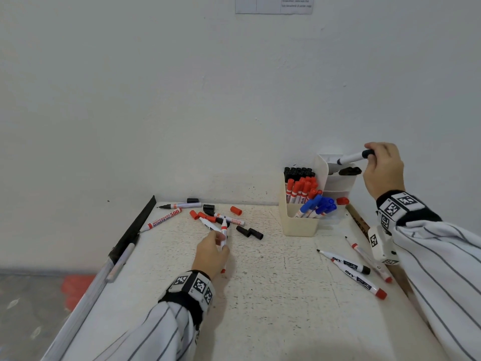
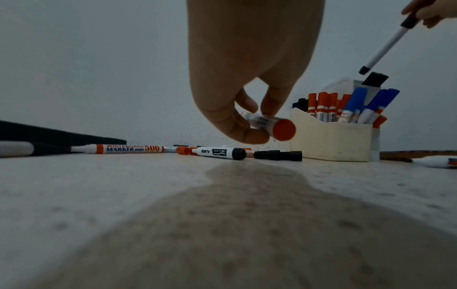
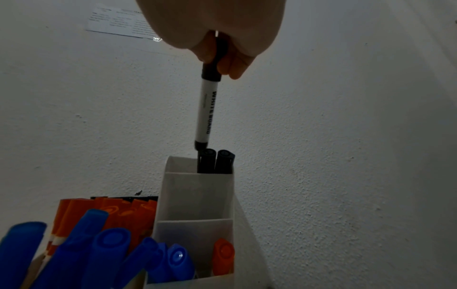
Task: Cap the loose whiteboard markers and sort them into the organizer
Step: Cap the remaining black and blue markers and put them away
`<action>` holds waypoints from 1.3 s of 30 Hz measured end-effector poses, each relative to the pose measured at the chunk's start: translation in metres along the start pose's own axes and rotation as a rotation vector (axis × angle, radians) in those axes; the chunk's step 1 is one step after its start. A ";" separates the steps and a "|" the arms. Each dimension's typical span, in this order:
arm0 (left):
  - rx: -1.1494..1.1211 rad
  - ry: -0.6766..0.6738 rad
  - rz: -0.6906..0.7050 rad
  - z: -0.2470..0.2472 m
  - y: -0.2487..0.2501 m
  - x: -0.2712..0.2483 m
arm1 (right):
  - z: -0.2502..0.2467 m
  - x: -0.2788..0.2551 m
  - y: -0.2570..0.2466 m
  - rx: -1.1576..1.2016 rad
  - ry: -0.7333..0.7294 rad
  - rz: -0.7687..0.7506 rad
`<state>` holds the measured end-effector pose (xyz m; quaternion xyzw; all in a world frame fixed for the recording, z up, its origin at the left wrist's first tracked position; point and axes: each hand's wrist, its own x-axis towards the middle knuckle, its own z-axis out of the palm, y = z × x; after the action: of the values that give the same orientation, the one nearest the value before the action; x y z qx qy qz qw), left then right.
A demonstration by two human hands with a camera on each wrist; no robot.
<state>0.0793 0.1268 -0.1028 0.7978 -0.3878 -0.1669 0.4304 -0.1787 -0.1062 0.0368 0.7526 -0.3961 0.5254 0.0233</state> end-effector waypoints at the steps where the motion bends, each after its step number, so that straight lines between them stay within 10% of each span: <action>1: 0.010 -0.006 0.007 -0.001 0.002 0.002 | 0.001 -0.001 0.000 -0.001 -0.024 -0.016; 9: -0.035 -0.045 -0.035 -0.002 0.000 0.012 | 0.021 -0.003 0.000 0.019 -0.208 0.224; 20: -0.283 -0.005 -0.166 0.002 -0.001 0.009 | 0.036 -0.019 0.001 -0.344 -0.326 0.129; 29: -0.252 0.128 -0.207 0.004 -0.003 0.015 | 0.042 -0.029 -0.051 0.103 -0.181 0.035; 39: -0.250 0.261 -0.315 0.003 -0.007 0.021 | 0.141 -0.084 -0.131 0.323 -0.997 0.089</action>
<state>0.0942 0.1113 -0.1088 0.8038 -0.1762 -0.1743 0.5408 0.0001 -0.0324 -0.0442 0.8878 -0.3048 0.1585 -0.3064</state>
